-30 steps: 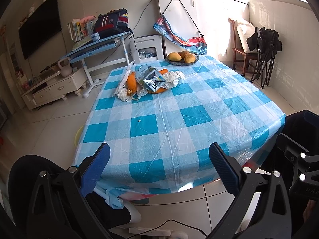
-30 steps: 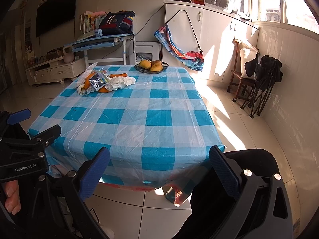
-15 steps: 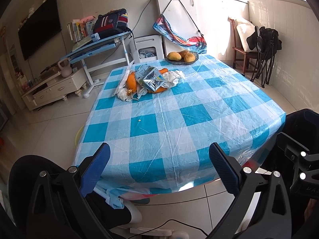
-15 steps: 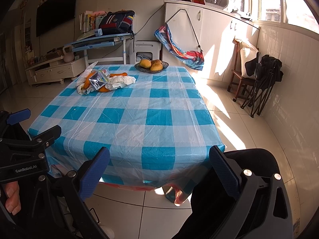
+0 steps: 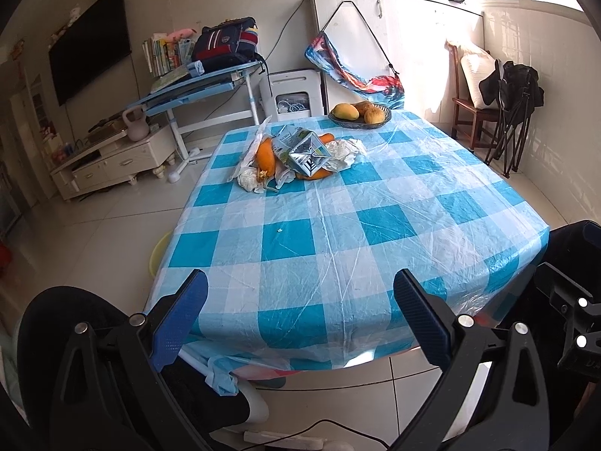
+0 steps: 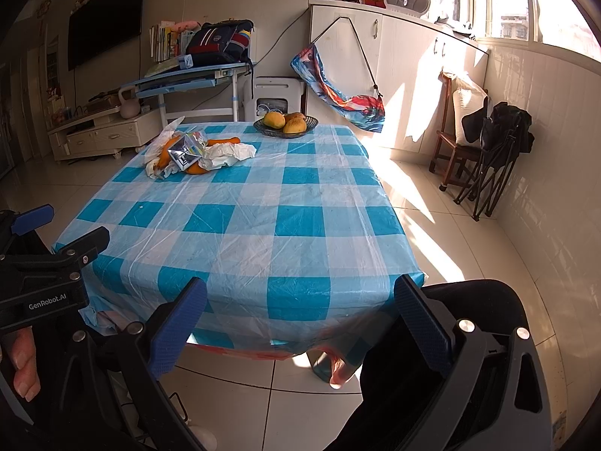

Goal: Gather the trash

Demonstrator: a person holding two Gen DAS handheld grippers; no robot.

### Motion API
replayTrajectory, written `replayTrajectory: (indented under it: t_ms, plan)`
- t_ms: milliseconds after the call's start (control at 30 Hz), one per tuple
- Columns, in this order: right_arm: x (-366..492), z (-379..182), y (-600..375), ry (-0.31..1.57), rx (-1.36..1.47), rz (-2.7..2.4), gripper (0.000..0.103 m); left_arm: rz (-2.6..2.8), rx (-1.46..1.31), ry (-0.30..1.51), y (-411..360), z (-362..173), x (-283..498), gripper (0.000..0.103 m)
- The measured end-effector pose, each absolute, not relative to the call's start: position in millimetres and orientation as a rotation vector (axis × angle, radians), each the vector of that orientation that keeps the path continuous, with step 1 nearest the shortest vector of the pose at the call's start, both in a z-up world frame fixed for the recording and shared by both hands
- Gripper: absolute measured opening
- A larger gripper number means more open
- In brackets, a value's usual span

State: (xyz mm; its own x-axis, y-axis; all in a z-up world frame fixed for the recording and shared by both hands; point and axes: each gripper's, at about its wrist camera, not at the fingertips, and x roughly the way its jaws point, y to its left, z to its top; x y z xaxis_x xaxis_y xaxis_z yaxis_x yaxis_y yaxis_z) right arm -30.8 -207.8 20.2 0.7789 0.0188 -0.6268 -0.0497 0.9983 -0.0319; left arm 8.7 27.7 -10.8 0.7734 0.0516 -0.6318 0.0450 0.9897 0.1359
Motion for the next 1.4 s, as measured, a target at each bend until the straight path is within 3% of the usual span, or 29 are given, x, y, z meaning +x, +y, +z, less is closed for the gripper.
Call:
replayTrajectory:
  t_ms: [1400]
  plan:
    - [-27, 28, -196, 0.640, -0.071, 0.060, 0.095, -0.032, 0.168, 0.641, 17, -1, -2, 0.096]
